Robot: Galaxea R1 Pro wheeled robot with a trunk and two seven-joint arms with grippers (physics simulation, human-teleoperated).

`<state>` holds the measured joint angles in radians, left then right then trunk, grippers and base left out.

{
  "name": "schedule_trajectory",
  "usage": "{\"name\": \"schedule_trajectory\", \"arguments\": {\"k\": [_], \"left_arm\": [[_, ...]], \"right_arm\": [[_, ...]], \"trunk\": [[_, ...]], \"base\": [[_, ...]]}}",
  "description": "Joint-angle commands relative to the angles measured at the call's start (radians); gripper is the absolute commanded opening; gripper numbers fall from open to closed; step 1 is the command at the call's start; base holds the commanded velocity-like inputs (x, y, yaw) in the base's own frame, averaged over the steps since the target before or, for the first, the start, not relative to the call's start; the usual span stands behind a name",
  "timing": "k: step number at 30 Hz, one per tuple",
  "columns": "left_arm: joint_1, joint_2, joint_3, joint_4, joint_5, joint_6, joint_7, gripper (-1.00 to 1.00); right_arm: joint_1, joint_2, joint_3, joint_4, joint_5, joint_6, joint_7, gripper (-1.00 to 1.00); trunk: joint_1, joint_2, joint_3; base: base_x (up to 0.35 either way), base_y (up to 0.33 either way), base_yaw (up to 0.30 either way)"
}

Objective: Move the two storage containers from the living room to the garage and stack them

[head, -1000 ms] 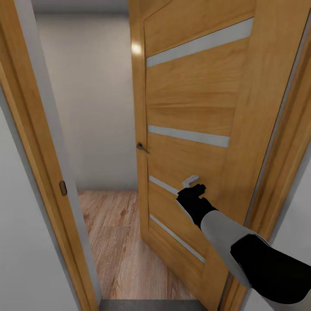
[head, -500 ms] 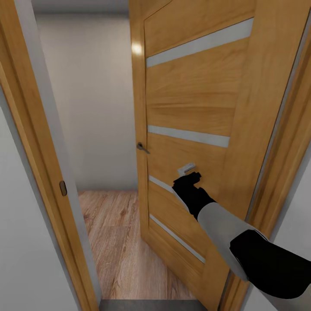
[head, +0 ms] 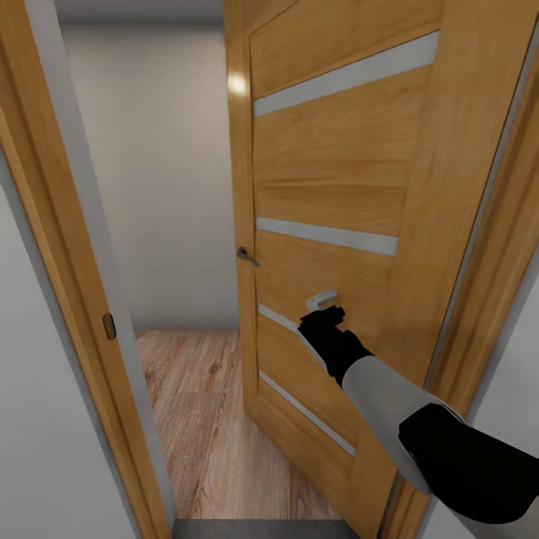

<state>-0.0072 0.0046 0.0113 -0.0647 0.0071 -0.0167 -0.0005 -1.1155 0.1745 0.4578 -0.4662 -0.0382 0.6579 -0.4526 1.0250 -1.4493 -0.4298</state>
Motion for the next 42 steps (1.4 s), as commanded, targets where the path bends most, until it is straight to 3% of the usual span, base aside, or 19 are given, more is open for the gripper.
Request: {"name": "schedule_trajectory", "arguments": {"k": [1, 15, 23, 34, 42], "left_arm": [[0.0, 0.0, 0.001, 0.0, 0.001, -0.002, 0.0, 1.0], [0.0, 0.0, 0.001, 0.0, 0.001, -0.002, 0.001, 1.0], [0.0, -0.001, 0.003, -0.002, 0.002, -0.001, 0.002, 1.0], [0.0, -0.001, 0.003, -0.003, 0.002, 0.0, 0.002, 1.0], [0.0, -0.001, 0.003, -0.003, 0.002, 0.0, 0.002, 1.0]], "right_arm": [[0.004, 0.0, 0.005, 0.0, -0.004, 0.004, -0.004, 1.0], [0.032, 0.0, 0.007, 0.001, -0.006, -0.001, 0.112, 1.0], [0.033, 0.0, 0.011, 0.003, -0.008, 0.028, 0.091, 1.0], [0.033, 0.0, 0.01, 0.012, -0.009, 0.011, 0.152, 1.0], [0.033, 0.0, 0.009, 0.012, -0.009, 0.011, 0.153, 1.0]], "trunk": [[0.0, -0.001, -0.001], [0.0, -0.001, -0.001], [0.0, -0.001, -0.001], [0.0, -0.001, -0.001], [0.0, -0.001, -0.001]], "base": [[0.0, 0.0, 0.0], [0.0, 0.0, 0.0], [0.0, 0.0, 0.0], [0.0, 0.0, 0.0], [0.0, 0.0, 0.0]]}}
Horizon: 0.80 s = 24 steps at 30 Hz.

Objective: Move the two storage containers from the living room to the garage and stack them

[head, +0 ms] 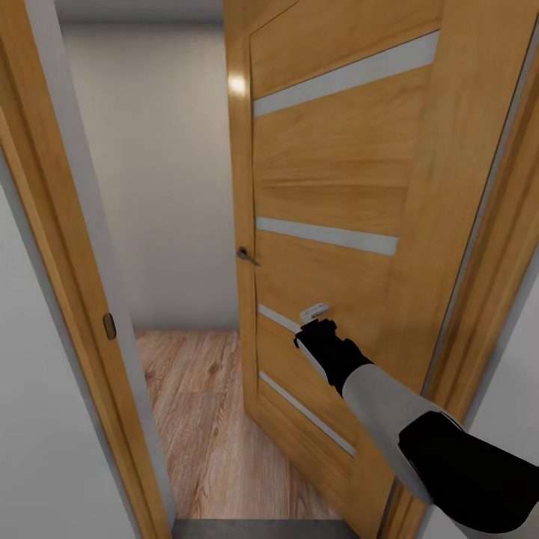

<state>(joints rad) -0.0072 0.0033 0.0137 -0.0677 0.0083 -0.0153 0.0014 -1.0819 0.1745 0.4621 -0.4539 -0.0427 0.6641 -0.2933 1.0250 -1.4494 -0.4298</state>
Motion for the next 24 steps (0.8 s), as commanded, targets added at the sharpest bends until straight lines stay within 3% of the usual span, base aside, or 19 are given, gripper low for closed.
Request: {"name": "schedule_trajectory", "arguments": {"k": [1, 24], "left_arm": [[0.0, 0.0, 0.001, 0.0, 0.001, -0.002, 0.0, 1.0], [0.0, 0.0, 0.0, 0.0, 0.001, -0.002, 0.0, 1.0]], "right_arm": [[-0.001, 0.0, 0.005, 0.0, -0.005, 0.005, -0.006, 1.0], [-0.001, 0.0, 0.01, -0.013, -0.005, 0.036, -0.003, 1.0]], "trunk": [[0.0, -0.001, -0.001], [0.0, -0.001, -0.001]], "base": [[0.0, 0.0, 0.0], [0.0, 0.0, 0.0]]}}
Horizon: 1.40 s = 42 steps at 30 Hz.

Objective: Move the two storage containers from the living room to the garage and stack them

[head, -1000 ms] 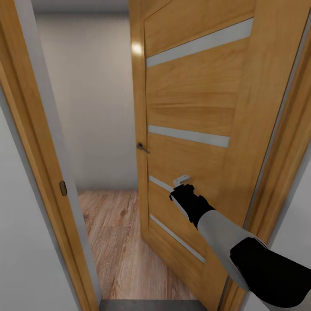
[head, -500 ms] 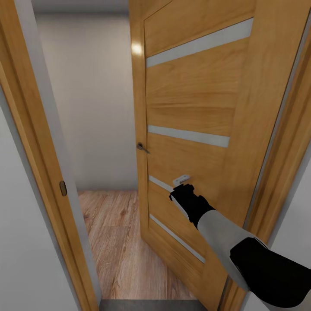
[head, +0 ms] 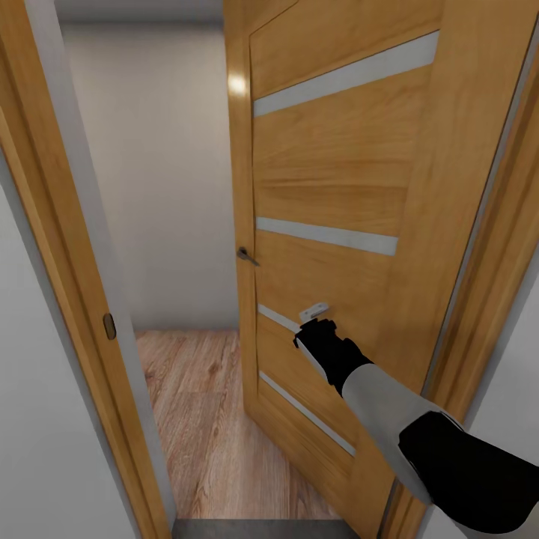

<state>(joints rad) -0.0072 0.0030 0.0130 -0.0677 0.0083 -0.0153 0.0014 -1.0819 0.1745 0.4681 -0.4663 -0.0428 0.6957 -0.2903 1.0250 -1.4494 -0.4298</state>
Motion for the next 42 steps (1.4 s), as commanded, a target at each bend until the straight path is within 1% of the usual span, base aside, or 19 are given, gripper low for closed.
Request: {"name": "schedule_trajectory", "arguments": {"k": [1, 30, 37, 40, 42], "left_arm": [[0.0, 0.0, 0.001, 0.0, 0.001, -0.002, 0.0, 1.0], [0.0, 0.0, 0.001, 0.0, 0.001, -0.002, 0.0, 1.0], [0.0, 0.0, 0.001, 0.0, 0.001, -0.002, 0.0, 1.0], [0.0, 0.0, 0.001, 0.0, 0.001, -0.002, 0.0, 1.0], [0.0, 0.0, 0.001, 0.0, 0.001, -0.002, 0.0, 1.0]], "right_arm": [[-0.001, 0.0, 0.004, 0.0, -0.005, 0.007, -0.007, 1.0], [-0.001, 0.0, 0.004, 0.0, -0.006, 0.01, -0.005, 1.0], [0.0, 0.0, 0.006, 0.0, -0.01, 0.01, 0.026, 1.0], [0.026, 0.0, 0.005, 0.0, -0.009, 0.007, 0.051, 1.0], [0.027, 0.0, 0.005, 0.0, -0.009, 0.008, 0.052, 1.0]], "trunk": [[0.0, -0.001, -0.001], [0.0, -0.001, -0.001], [0.0, -0.001, -0.001], [0.0, -0.001, -0.001], [0.0, -0.001, -0.001]], "base": [[0.0, 0.0, 0.0], [0.0, 0.0, 0.0], [0.0, 0.0, 0.0], [0.0, 0.0, 0.0], [0.0, 0.0, 0.0]]}}
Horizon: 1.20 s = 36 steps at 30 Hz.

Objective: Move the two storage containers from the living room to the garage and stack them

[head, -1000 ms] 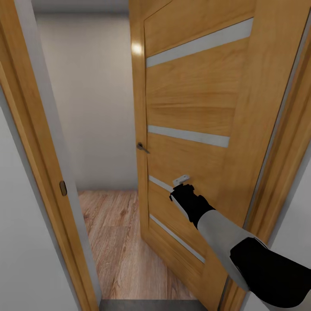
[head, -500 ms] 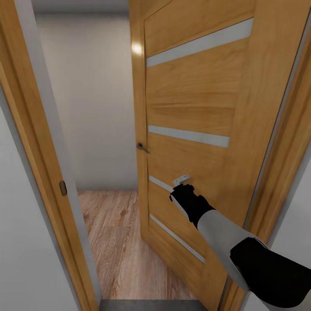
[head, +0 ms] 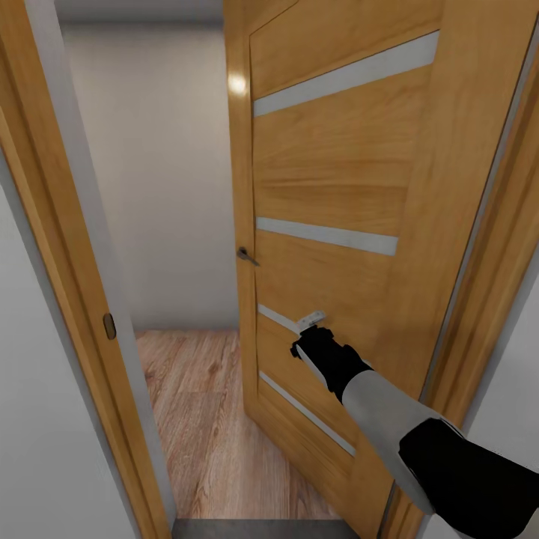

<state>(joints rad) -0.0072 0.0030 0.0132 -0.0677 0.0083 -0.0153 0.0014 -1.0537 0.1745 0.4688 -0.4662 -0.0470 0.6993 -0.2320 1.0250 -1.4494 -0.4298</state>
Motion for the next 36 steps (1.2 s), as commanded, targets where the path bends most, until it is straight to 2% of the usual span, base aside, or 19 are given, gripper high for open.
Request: {"name": "schedule_trajectory", "arguments": {"k": [1, 36], "left_arm": [[0.0, 0.0, 0.001, 0.0, 0.001, -0.002, 0.0, 1.0], [0.0, 0.0, 0.001, 0.0, 0.001, -0.002, 0.0, 1.0]], "right_arm": [[-0.001, 0.0, 0.005, 0.0, -0.005, 0.005, -0.006, 1.0], [0.001, 0.0, 0.006, -0.007, -0.006, 0.005, 0.0, 1.0]], "trunk": [[0.0, -0.001, -0.001], [0.0, -0.001, -0.001]], "base": [[0.0, 0.0, 0.0], [0.0, 0.0, 0.0]]}}
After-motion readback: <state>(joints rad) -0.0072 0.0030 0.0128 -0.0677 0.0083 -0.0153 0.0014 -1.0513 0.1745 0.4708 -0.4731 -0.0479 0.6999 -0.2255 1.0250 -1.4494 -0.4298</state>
